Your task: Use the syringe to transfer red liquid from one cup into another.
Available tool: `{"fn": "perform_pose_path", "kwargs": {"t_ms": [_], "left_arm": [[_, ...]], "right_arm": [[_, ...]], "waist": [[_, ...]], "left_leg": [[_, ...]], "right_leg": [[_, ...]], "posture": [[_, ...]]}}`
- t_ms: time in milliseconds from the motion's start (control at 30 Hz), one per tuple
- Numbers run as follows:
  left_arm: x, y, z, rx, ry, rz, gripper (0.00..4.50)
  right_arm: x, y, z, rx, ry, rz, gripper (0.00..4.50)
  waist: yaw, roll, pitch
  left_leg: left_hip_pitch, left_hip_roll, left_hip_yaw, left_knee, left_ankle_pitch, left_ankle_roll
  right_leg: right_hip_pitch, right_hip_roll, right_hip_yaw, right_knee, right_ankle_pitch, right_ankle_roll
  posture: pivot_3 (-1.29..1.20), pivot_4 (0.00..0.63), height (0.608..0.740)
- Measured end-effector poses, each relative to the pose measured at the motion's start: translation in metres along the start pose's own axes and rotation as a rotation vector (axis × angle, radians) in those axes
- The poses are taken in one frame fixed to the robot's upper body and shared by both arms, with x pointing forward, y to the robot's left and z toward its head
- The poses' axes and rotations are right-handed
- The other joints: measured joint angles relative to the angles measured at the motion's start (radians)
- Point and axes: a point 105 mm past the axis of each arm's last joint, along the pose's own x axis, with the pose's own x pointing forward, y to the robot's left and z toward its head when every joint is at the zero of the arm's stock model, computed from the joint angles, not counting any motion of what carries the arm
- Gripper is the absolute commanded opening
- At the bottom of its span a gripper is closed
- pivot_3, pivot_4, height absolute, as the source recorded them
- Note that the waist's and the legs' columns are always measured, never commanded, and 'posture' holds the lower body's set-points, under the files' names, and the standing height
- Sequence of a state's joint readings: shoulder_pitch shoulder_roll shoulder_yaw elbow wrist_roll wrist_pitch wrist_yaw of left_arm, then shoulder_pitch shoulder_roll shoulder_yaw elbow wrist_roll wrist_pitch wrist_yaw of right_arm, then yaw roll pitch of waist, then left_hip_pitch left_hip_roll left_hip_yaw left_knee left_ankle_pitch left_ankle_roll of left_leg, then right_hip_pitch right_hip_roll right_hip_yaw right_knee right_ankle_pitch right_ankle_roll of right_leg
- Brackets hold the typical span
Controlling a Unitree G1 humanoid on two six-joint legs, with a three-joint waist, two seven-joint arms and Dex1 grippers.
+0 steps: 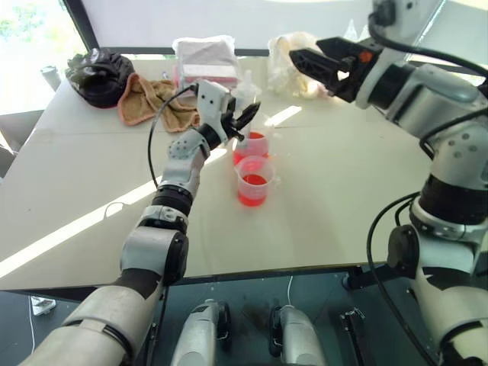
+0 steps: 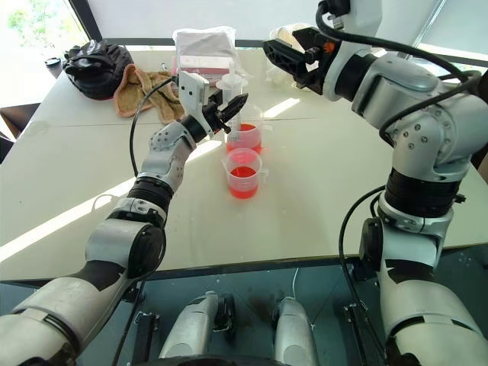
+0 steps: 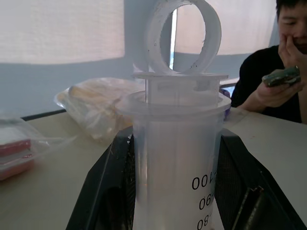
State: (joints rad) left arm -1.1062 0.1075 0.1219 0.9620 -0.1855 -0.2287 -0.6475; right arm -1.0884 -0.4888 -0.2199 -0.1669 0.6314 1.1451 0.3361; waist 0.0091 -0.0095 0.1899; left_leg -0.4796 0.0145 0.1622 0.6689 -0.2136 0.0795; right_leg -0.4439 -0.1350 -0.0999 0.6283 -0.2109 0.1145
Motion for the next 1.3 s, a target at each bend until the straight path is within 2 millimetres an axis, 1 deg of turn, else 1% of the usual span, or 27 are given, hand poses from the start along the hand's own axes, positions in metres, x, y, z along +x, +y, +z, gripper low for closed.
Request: {"fn": "perform_pose_path", "kwargs": {"t_ms": [100, 300, 367, 500, 633, 833, 967, 1067, 1233, 1300], "left_arm": [[0.000, -0.001, 0.001, 0.011, -0.012, -0.001, 1.53], [0.000, -0.005, -0.002, 0.020, -0.014, -0.011, 1.53], [0.000, -0.007, -0.002, 0.027, -0.013, -0.019, 1.53], [0.001, -0.009, -0.002, 0.037, -0.012, -0.025, 1.53], [-0.002, -0.009, -0.002, 0.047, -0.018, -0.025, 1.53], [-0.002, -0.010, -0.002, 0.059, -0.018, -0.031, 1.53], [-0.003, -0.012, -0.002, 0.067, -0.019, -0.035, 1.53], [-0.003, -0.012, -0.002, 0.070, -0.018, -0.037, 1.53], [-0.002, -0.013, -0.003, 0.073, -0.012, -0.036, 1.53], [-0.002, -0.013, -0.003, 0.070, -0.011, -0.035, 1.53]], "right_arm": [[0.009, 0.001, -0.007, 0.033, 0.051, -0.010, 3.38], [0.031, 0.018, -0.026, 0.091, 0.143, 0.007, 3.38], [0.037, 0.019, -0.031, 0.098, 0.164, 0.000, 3.38], [0.049, 0.018, -0.036, 0.099, 0.162, -0.036, 3.38], [0.057, 0.014, -0.044, 0.101, 0.171, -0.080, 3.38], [0.068, 0.019, -0.056, 0.111, 0.190, -0.102, 3.38], [0.071, 0.019, -0.058, 0.111, 0.190, -0.123, 3.38], [0.073, 0.018, -0.061, 0.112, 0.193, -0.141, 2.58], [0.077, 0.027, -0.061, 0.113, 0.190, -0.118, 0.02], [0.077, 0.027, -0.061, 0.113, 0.190, -0.119, 0.02]], "waist": [[-0.004, 0.000, 0.000], [-0.020, 0.000, 0.000], [-0.021, 0.000, 0.000], [-0.023, 0.000, 0.000], [-0.022, 0.000, 0.000], [-0.023, 0.000, 0.000], [-0.023, 0.000, 0.000], [-0.023, 0.000, 0.000], [-0.022, 0.001, 0.000], [-0.022, 0.001, 0.000]], "left_leg": [[0.000, 0.000, 0.000, 0.000, 0.000, 0.000], [0.000, 0.000, 0.000, -0.001, 0.000, 0.000], [0.000, 0.000, 0.000, -0.001, 0.000, 0.000], [0.000, 0.000, 0.001, -0.002, 0.000, 0.000], [0.000, 0.000, 0.001, -0.002, 0.000, 0.000], [0.000, 0.000, 0.001, -0.002, 0.000, 0.000], [0.000, 0.000, 0.001, -0.002, 0.000, 0.000], [0.000, 0.000, 0.001, -0.002, 0.000, 0.000], [0.000, 0.000, 0.001, -0.002, -0.001, -0.002], [0.000, 0.000, 0.001, -0.002, -0.001, -0.002]], "right_leg": [[0.000, 0.000, 0.000, 0.000, 0.000, 0.000], [0.000, 0.001, 0.000, 0.000, 0.000, 0.000], [0.000, 0.001, 0.000, 0.000, 0.000, 0.000], [0.000, 0.001, 0.000, 0.000, 0.000, 0.000], [0.000, 0.001, 0.000, 0.000, 0.000, 0.000], [0.000, 0.001, 0.000, 0.001, 0.000, 0.000], [0.000, 0.001, 0.000, 0.001, 0.000, 0.000], [0.000, 0.001, 0.000, 0.001, 0.000, 0.000], [0.000, 0.001, 0.000, 0.000, 0.000, 0.000], [0.000, 0.001, 0.000, 0.000, 0.000, 0.000]], "posture": [[0.00, 0.150, 0.740], [0.00, 0.150, 0.740], [0.00, 0.150, 0.740], [0.00, 0.150, 0.740], [0.00, 0.150, 0.740], [0.00, 0.150, 0.740], [0.00, 0.150, 0.740], [0.00, 0.150, 0.740], [0.00, 0.150, 0.740], [0.00, 0.150, 0.740]]}}
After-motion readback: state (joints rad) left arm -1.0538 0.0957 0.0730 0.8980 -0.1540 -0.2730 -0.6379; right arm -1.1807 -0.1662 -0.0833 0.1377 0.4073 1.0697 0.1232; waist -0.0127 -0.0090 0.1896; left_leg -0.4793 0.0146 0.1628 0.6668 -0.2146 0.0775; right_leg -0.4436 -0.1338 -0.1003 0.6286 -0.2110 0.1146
